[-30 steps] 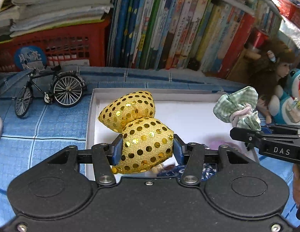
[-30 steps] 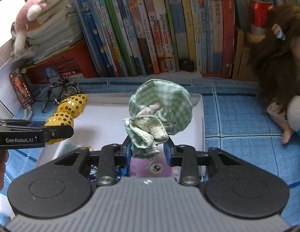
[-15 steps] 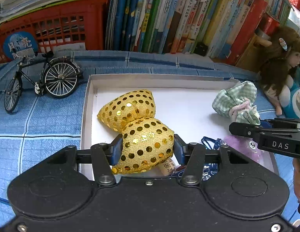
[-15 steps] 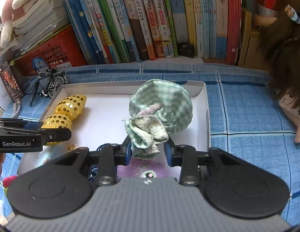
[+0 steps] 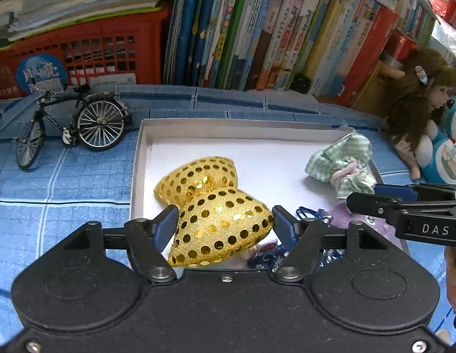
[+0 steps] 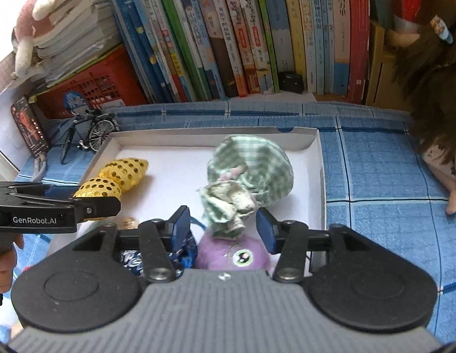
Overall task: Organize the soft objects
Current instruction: 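Open both grippers to drop the bow and cloth into the tray, then move both tools back toward the white plush and pink sock, then grasp the white plush with the left gripper while the right gripper grasps the pink sock, then lift and carry the white plush and pink sock with both grippers to the tray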
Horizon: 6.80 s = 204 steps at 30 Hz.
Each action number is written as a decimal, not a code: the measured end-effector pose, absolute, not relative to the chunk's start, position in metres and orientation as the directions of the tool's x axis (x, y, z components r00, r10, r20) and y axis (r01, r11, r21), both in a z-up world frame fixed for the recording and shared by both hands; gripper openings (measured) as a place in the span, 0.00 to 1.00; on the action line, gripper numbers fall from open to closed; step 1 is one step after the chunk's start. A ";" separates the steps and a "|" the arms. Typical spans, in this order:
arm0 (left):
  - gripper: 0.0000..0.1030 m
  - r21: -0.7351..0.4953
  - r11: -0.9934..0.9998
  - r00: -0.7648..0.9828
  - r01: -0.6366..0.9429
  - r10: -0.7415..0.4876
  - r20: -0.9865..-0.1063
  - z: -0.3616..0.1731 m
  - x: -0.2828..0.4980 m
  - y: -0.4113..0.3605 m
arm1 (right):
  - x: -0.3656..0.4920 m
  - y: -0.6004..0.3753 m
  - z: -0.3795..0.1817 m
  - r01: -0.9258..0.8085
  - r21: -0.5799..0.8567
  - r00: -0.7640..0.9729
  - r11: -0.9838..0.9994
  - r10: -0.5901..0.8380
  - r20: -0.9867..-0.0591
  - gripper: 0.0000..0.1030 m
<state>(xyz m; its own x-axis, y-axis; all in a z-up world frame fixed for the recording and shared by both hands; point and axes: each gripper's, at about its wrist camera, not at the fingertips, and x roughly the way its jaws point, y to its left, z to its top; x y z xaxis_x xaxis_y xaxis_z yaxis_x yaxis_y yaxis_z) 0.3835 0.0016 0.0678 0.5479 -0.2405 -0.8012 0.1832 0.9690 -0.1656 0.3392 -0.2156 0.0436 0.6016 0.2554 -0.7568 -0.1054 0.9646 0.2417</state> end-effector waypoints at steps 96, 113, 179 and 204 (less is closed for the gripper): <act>0.75 -0.108 0.976 0.745 0.191 -0.216 -0.631 0.034 0.090 0.036 | 0.022 -0.111 0.017 -0.364 -0.298 0.887 0.883 0.230 -0.401 0.89; 0.65 -0.091 0.983 0.744 0.158 -0.179 -0.643 0.023 0.103 0.038 | 0.046 -0.098 -0.003 -0.356 -0.310 0.868 0.882 0.190 -0.458 0.89; 0.56 -0.129 0.973 0.760 0.193 -0.231 -0.607 0.055 0.047 0.046 | 0.016 -0.114 0.012 -0.277 -0.121 0.867 0.953 0.194 -0.459 0.72; 0.56 -0.183 0.960 0.764 0.214 -0.281 -0.581 0.073 0.062 0.059 | 0.054 -0.095 -0.010 -0.257 -0.132 0.862 0.957 0.166 -0.479 0.42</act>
<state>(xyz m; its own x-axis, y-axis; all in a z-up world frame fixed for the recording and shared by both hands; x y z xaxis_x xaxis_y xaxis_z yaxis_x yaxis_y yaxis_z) 0.0618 0.0593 0.0726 0.7640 -0.2812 -0.5807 0.2142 0.9595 -0.1829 0.0541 -0.0951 -0.0099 0.8621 0.1657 -0.4788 -0.2572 0.9573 -0.1319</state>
